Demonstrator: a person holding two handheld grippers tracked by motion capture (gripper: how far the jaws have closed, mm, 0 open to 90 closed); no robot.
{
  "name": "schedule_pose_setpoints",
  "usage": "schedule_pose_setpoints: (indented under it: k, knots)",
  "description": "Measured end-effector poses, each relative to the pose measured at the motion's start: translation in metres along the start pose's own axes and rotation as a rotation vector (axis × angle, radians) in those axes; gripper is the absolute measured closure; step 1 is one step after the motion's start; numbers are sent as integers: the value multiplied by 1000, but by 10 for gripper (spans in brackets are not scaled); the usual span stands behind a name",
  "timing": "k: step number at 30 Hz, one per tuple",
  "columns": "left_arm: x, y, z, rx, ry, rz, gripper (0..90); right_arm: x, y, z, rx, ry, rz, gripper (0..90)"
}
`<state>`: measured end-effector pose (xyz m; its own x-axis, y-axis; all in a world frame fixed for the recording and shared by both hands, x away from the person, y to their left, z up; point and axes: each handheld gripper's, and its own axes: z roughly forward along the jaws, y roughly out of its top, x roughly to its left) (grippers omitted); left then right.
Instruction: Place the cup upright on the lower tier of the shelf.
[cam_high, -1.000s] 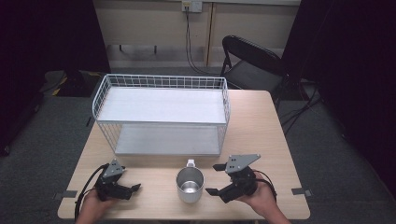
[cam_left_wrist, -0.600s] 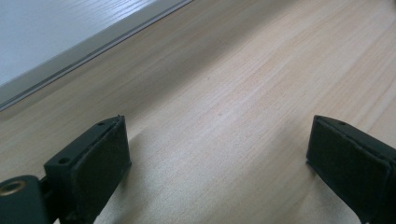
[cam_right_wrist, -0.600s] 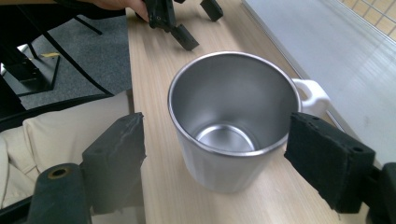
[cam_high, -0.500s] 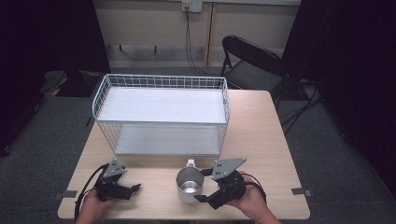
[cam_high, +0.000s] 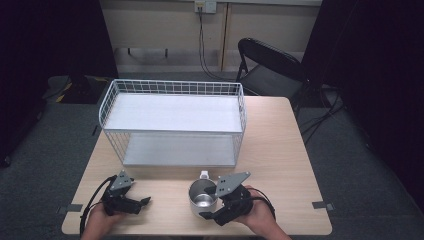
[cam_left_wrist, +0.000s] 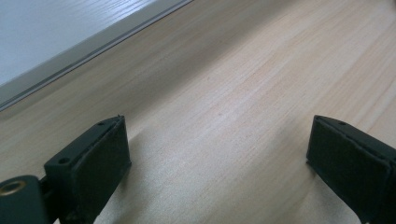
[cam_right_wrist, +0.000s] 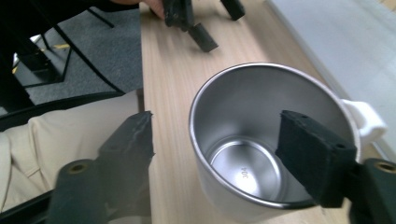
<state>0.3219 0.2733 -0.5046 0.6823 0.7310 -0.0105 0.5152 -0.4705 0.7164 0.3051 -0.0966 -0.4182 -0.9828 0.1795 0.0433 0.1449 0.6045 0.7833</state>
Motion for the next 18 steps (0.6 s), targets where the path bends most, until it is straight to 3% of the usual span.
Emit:
schedule_pose_setpoints:
  k: [2, 3, 5, 18]
  knots:
    - [0, 0, 0, 0, 0, 0, 53, 0, 0, 1, 2, 3, -3, 325]
    - [0, 0, 0, 0, 0, 0, 53, 2, -1, 3, 13, 14, -21, 394]
    - [0, 0, 0, 0, 1, -1, 53, 3, -1, 5, 20, 23, -32, 434]
    - [0, 0, 0, 0, 0, 0, 53, 4, -2, 16, 74, 23, -46, 578]
